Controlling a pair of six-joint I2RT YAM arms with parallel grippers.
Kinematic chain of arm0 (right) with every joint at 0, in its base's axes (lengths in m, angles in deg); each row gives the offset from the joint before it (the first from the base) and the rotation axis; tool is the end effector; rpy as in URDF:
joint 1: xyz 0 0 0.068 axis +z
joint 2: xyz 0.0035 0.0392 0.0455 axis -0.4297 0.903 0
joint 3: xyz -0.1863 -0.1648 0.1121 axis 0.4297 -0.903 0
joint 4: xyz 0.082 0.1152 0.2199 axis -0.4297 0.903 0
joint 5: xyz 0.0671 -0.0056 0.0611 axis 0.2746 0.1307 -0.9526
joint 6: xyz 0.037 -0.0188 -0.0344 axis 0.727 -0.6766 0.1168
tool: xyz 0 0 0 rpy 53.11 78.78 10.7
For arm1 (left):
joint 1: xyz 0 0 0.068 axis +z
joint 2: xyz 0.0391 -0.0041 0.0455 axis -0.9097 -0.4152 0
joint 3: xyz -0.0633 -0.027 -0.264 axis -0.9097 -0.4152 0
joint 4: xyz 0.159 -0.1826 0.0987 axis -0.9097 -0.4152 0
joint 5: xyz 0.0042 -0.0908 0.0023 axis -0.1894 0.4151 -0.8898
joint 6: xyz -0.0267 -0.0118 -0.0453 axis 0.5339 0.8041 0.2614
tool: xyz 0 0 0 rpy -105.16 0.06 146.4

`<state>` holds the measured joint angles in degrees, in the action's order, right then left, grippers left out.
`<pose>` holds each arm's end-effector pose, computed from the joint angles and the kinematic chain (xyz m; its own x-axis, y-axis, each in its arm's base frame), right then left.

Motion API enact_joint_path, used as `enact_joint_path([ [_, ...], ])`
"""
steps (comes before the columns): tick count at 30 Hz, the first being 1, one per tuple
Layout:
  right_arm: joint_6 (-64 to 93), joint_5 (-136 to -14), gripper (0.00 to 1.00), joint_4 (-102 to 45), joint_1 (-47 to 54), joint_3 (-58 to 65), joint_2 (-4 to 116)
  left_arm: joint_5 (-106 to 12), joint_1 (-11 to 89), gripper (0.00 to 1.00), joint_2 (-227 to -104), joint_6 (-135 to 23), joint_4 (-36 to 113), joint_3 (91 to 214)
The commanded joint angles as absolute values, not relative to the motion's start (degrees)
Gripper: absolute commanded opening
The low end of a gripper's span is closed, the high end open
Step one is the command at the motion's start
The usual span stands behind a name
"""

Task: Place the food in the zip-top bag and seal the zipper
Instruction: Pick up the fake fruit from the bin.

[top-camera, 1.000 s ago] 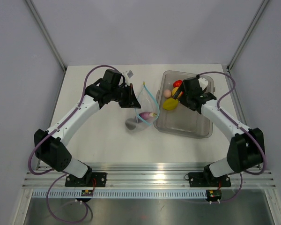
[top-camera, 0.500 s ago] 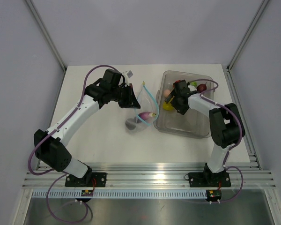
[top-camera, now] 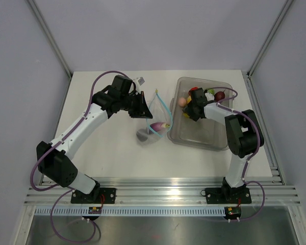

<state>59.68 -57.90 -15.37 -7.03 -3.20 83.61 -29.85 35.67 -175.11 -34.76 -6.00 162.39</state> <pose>0.3774 0.1195 0.1644 -0.6411 0.6086 -0.4675 0.4711 0.7930 0.3863 0.2713 -0.1728 0.3457 -0.9046 -0.0405 -0.4244 0.2634 0.7298 -0.6309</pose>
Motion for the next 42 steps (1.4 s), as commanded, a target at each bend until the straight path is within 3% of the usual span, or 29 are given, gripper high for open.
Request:
enact_joint_path([
  [1,59.18,-55.65,0.5,-16.8,-7.43,-5.47,79.84,-30.08,35.41,0.0,-173.22,-35.68,-4.98,163.16],
  [3,58.48,-54.59,0.45,-16.36,-7.34,-6.62,77.9,-29.9,35.41,0.0,-173.57,-35.5,-4.72,163.34],
  [9,54.44,-53.88,0.44,-14.87,-7.34,-11.45,69.55,-29.73,35.41,0.0,-174.54,-35.41,-3.84,163.17],
  [10,53.56,-54.06,0.47,-14.43,-7.43,-11.63,68.32,-29.55,35.41,0.0,-174.62,-35.33,-3.84,163.16],
  [14,48.47,-52.93,0.85,-11.18,-7.43,-9.97,68.13,-29.46,35.41,0.0,-174.89,-35.41,-3.49,162.99],
  [23,43.54,-54.32,0.92,-3.97,-10.06,2.07,80.08,-29.9,35.41,0.0,-174.54,-35.85,-4.28,162.99],
  [30,43.18,-55.64,0.83,-4.22,-12.17,4.28,85.89,-30.34,35.41,0.0,-174.19,-36.47,-5.07,163.16],
  [35,43.62,-56.17,0.53,-4.75,-12.35,2.7,83.26,-30.34,35.41,0.0,-174.01,-36.47,-5.16,162.99],
  [38,43.18,-56.26,0.41,-4.84,-12.35,0.59,78.78,-30.08,35.41,0.0,-174.36,-36.21,-4.81,162.9],
  [42,41.96,-56.96,0.39,-3.36,-12.18,-2.92,70.8,-29.9,35.41,0.0,-174.97,-36.03,-4.28,162.99],
])
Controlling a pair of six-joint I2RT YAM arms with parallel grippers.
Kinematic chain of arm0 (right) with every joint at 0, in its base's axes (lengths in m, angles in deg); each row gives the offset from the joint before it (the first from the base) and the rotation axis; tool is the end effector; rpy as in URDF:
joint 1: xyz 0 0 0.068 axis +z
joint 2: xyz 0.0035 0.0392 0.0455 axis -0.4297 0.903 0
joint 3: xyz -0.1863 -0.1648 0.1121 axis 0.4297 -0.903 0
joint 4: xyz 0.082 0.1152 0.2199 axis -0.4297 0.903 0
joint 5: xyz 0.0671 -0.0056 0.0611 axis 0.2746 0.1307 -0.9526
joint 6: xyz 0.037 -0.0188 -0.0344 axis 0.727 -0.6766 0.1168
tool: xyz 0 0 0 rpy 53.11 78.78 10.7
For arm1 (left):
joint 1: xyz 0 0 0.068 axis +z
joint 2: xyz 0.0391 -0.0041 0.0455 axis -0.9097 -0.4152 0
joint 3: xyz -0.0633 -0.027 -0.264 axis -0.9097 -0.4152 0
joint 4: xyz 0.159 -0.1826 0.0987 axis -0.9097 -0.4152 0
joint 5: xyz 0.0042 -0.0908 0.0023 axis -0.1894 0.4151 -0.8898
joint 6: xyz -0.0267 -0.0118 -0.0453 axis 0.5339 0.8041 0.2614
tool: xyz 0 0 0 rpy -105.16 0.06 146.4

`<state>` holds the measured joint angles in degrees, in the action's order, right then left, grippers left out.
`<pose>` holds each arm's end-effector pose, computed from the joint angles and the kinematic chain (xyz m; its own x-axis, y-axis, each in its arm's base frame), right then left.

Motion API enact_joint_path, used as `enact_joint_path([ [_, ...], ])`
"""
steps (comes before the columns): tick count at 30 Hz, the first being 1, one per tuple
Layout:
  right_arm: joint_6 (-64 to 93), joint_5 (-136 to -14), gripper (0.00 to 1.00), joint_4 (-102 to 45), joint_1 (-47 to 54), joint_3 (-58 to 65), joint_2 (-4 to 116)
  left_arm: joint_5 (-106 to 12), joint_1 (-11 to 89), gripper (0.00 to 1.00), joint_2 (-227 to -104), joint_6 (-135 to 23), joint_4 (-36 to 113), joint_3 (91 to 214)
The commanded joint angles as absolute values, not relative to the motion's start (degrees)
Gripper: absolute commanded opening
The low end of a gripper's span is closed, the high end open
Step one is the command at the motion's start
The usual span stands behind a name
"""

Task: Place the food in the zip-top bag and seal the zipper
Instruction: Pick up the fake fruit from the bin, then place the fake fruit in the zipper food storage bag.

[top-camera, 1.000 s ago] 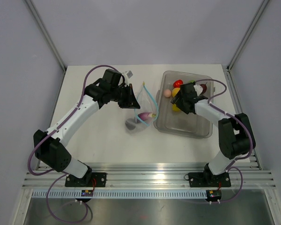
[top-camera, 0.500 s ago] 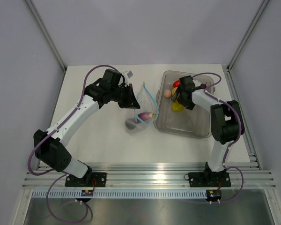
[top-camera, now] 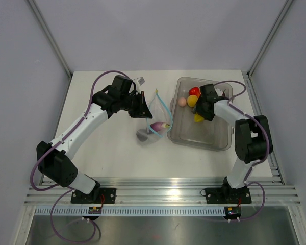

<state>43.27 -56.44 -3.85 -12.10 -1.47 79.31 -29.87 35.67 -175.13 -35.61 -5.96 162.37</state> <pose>0.3698 0.0808 0.1889 -0.7547 0.4120 -0.5106 0.3829 0.9085 0.1672 0.2714 -0.1729 0.3455 -0.9005 -0.0298 -0.4339 0.2767 0.7305 -0.6243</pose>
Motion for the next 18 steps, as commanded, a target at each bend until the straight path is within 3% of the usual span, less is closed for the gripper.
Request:
enact_joint_path([
  [1,41.69,-57.75,0.39,-3.18,-12.26,-3.71,69.03,-29.82,35.41,0.0,-175.15,-36.03,-4.19,163.08],
  [6,41.69,-61.44,0.36,1.28,-11.48,-6.45,55.52,-29.2,35.41,0.0,-176.03,-35.85,-3.58,163.43],
  [10,43.44,-60.93,0.38,7.01,-4.2,-1.89,47.32,-29.46,35.41,0.0,-176.38,-36.64,-4.1,163.43],
  [18,45.12,-57.14,0.41,8.87,14.18,7.96,47.73,-29.64,35.41,0.0,-175.07,-36.73,-4.63,163.78],
])
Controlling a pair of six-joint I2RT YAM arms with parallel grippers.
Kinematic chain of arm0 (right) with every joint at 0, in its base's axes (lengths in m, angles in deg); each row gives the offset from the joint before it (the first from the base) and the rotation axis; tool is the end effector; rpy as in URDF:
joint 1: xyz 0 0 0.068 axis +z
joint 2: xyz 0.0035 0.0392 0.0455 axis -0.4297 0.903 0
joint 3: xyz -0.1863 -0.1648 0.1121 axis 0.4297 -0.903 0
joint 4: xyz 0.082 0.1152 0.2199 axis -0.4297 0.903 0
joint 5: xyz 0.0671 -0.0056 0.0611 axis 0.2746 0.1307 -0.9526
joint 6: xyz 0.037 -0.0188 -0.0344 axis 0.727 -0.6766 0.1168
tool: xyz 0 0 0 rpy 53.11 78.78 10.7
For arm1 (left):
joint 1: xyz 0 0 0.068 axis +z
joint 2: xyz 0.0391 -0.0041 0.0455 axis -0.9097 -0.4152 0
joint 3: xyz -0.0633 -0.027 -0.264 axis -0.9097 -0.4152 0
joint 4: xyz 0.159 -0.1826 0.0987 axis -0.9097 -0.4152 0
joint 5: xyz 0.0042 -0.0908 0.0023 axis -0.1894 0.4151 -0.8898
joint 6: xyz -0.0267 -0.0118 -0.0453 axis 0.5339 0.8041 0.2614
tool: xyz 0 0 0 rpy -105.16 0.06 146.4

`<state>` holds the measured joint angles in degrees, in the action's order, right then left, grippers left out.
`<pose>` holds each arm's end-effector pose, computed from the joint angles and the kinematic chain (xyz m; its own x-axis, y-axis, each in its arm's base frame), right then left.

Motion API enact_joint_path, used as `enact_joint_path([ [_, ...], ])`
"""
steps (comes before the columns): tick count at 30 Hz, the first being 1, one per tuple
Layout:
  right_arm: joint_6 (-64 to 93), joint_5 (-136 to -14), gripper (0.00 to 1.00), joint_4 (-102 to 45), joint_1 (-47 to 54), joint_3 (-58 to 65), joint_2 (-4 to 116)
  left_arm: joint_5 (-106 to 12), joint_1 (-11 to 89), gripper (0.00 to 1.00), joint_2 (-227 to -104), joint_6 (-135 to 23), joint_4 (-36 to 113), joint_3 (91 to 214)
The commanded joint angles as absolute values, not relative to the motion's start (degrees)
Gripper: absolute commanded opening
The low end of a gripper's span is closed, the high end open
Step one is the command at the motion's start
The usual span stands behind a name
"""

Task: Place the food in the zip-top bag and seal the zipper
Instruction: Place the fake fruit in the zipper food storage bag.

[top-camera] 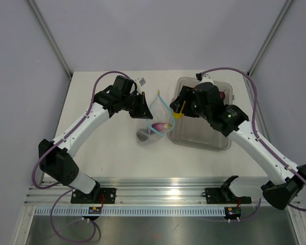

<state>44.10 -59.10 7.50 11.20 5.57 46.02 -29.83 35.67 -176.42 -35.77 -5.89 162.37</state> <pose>0.2163 0.1545 0.3955 -0.6170 0.2779 -0.7363 -0.1518 0.8760 0.4578 0.2760 -0.1755 0.3388 -0.9077 -0.0230 -0.4189 0.2679 0.7368 -0.6208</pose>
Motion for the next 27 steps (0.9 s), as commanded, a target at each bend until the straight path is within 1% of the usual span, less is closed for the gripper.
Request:
enact_joint_path([
  [1,45.29,-56.79,0.41,8.78,15.15,8.49,48.7,-29.9,35.41,0.0,-174.98,-36.73,-4.72,163.69],
  [4,45.29,-55.3,0.42,9.39,18.58,10.6,53.18,-29.99,35.41,0.0,-174.63,-36.56,-4.81,163.69],
  [7,45.21,-56.69,0.47,8.6,19.73,11.48,57.32,-29.73,35.41,0.0,-174.19,-36.56,-4.72,163.6],
  [8,45.03,-57.05,0.5,8.43,19.81,11.83,58.28,-29.55,35.41,0.0,-174.01,-36.56,-4.9,163.69],
  [9,44.59,-57.31,0.63,8.69,19.9,13.14,60.29,-29.38,35.41,0.0,-173.84,-36.64,-4.9,163.69],
  [10,43.81,-57.4,0.73,9.39,19.99,14.11,61.27,-29.12,35.41,0.0,-173.75,-36.64,-4.9,163.69],
  [13,42.14,-55.48,0.89,13.34,20.08,17.98,63.57,-29.37,35.41,0.0,-172.87,-36.91,-5.34,163.52],
  [18,40.46,-50.12,0.91,13.52,20.08,17.29,58.66,-29.55,35.41,0.0,-172.25,-37.52,-5.78,163.87],
  [22,40.02,-43.88,0.83,15.1,19.82,15.35,55.75,-29.11,35.41,0.0,-172.08,-37.17,-5.43,163.87],
  [24,40.37,-43.6,0.81,16.25,18.77,13.77,55.66,-29.11,35.41,0.0,-171.9,-37.0,-5.25,163.87],
  [27,40.37,-45.87,0.8,15.64,18.67,10.88,56.44,-29.11,35.41,0.0,-171.81,-37.0,-5.34,163.95],
])
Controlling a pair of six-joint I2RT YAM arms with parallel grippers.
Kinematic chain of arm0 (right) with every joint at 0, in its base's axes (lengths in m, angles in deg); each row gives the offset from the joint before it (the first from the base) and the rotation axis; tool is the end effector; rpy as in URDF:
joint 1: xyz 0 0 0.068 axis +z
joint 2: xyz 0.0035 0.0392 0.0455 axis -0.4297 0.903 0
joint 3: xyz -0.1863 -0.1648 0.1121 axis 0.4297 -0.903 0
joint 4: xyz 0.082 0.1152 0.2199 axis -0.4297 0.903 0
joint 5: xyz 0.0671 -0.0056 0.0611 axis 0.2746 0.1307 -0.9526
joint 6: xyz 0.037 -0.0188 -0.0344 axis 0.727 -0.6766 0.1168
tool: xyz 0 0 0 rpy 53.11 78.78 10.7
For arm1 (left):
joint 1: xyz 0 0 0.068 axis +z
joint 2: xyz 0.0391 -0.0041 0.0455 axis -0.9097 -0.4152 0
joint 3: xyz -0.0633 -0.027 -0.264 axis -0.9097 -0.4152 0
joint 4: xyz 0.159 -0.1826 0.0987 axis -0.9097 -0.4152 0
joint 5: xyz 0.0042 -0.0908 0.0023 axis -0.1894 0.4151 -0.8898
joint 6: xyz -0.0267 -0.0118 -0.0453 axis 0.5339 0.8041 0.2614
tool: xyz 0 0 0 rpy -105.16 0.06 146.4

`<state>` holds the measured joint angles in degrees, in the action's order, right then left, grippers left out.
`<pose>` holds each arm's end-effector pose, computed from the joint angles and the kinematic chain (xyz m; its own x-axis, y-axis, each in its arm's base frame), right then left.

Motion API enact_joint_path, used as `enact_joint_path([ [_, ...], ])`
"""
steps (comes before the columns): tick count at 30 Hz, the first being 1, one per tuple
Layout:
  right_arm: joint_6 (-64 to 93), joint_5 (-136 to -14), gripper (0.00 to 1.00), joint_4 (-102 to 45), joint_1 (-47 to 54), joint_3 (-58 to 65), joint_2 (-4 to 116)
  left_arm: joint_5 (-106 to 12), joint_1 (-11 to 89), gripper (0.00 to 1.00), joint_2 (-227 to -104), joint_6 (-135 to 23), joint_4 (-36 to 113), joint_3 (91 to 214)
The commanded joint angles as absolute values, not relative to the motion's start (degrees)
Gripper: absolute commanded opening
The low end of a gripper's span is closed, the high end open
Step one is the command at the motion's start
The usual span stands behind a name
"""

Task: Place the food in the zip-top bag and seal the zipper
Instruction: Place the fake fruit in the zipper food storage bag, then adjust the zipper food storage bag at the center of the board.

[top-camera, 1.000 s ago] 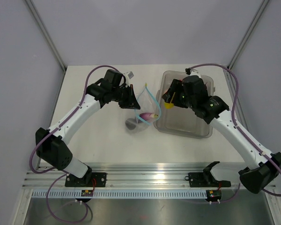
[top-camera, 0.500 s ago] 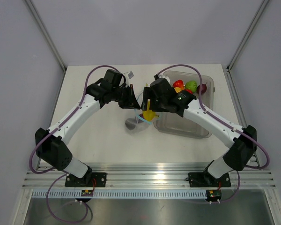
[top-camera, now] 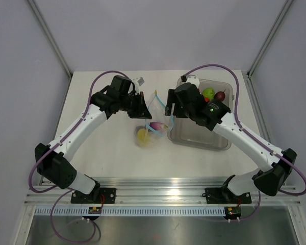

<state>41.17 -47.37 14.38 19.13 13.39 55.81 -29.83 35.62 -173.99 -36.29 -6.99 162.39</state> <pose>0.2232 0.2029 0.3855 -0.6345 0.1077 -0.7654 -0.1410 0.9575 0.2516 0.2660 -0.1701 0.3502 -0.8964 -0.0206 -0.4428 0.2894 0.7295 -0.6198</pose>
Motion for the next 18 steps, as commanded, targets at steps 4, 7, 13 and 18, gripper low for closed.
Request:
enact_joint_path([
  [4,39.85,-47.99,0.77,15.28,17.97,9.37,60.22,-29.2,35.41,0.0,-171.38,-37.08,-5.43,164.13],
  [7,38.0,-52.21,0.64,13.35,18.06,9.63,62.42,-29.46,35.41,0.0,-170.85,-37.26,-6.04,164.13],
  [13,36.86,-53.17,0.0,11.6,18.06,15.08,62.34,-34.03,36.11,0.0,-169.97,-40.24,-11.13,168.34],
  [18,36.15,-56.88,0.0,10.89,19.9,21.85,61.46,-36.84,36.38,0.0,-169.35,-41.13,-16.93,178.88],
])
